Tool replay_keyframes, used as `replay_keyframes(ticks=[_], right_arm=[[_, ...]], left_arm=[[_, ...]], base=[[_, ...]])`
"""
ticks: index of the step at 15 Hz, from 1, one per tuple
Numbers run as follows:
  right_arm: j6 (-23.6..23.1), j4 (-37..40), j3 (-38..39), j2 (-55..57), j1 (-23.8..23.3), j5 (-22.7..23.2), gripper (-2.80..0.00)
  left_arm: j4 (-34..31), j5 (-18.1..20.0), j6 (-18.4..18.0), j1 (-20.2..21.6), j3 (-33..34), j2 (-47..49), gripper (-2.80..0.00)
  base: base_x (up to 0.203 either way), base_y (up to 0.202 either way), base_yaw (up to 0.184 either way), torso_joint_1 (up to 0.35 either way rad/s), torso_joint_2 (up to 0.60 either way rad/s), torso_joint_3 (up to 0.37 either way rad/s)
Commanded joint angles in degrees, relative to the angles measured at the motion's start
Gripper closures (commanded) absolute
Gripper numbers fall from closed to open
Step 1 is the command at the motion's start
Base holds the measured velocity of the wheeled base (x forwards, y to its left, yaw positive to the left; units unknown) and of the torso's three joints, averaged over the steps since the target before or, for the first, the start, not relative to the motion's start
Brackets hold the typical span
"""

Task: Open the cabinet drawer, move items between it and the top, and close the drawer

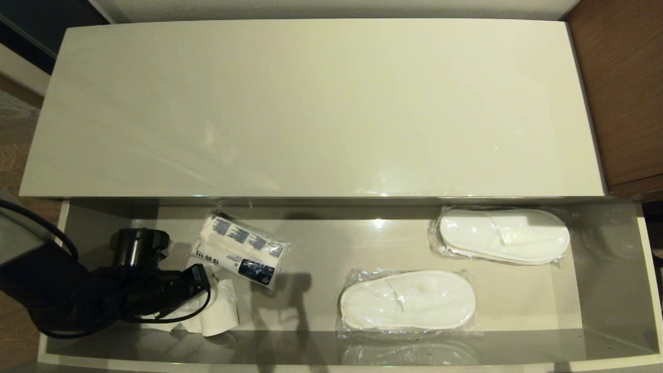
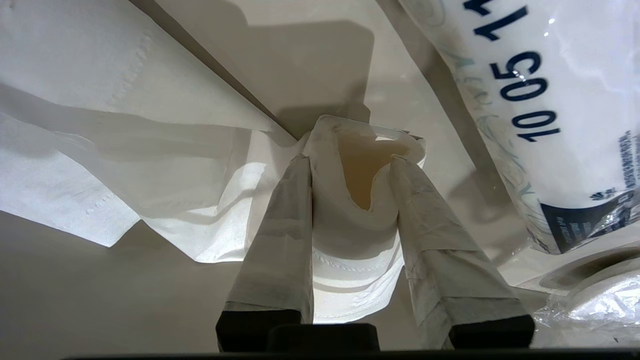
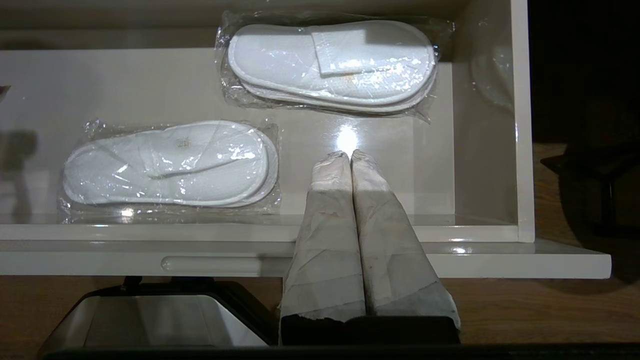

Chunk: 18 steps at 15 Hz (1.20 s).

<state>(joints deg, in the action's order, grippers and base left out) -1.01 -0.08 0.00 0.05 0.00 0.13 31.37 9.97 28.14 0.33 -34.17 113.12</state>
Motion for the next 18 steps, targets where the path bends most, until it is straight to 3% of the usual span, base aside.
replay_keyframes(ticks=[1, 3, 9, 14, 18], right_arm=[[-0.13, -0.01, 0.09, 0.04, 0.00, 0.04, 0.00], [-0.15, -0.08, 0.09, 0.04, 0.00, 0.04, 0.00], [-0.22, -0.10, 0.09, 0.04, 0.09, 0.04, 0.00], [-0.31, -0.01, 0.00, 0.04, 0.09, 0.04, 0.00], [-0.31, -0.01, 0.00, 0.04, 0.00, 0.04, 0.00]], left_arm=[[0.07, 0.54, 0.13, 0.04, 0.10, -0.94, 0.00], [-0.93, 1.69, 0.06, 0.06, 0.25, -8.52, 0.00], [-18.95, 3.54, -0.49, -0.03, -1.33, -36.61, 0.00], [-31.61, 5.30, -0.63, -0.06, -3.70, -48.33, 0.00], [-35.15, 5.50, -0.63, 0.02, -4.68, -52.65, 0.00]], base=[[0.000, 0.000, 0.000, 0.000, 0.00, 0.000], [0.000, 0.000, 0.000, 0.000, 0.00, 0.000], [0.000, 0.000, 0.000, 0.000, 0.00, 0.000], [0.000, 0.000, 0.000, 0.000, 0.00, 0.000], [0.000, 0.000, 0.000, 0.000, 0.00, 0.000]])
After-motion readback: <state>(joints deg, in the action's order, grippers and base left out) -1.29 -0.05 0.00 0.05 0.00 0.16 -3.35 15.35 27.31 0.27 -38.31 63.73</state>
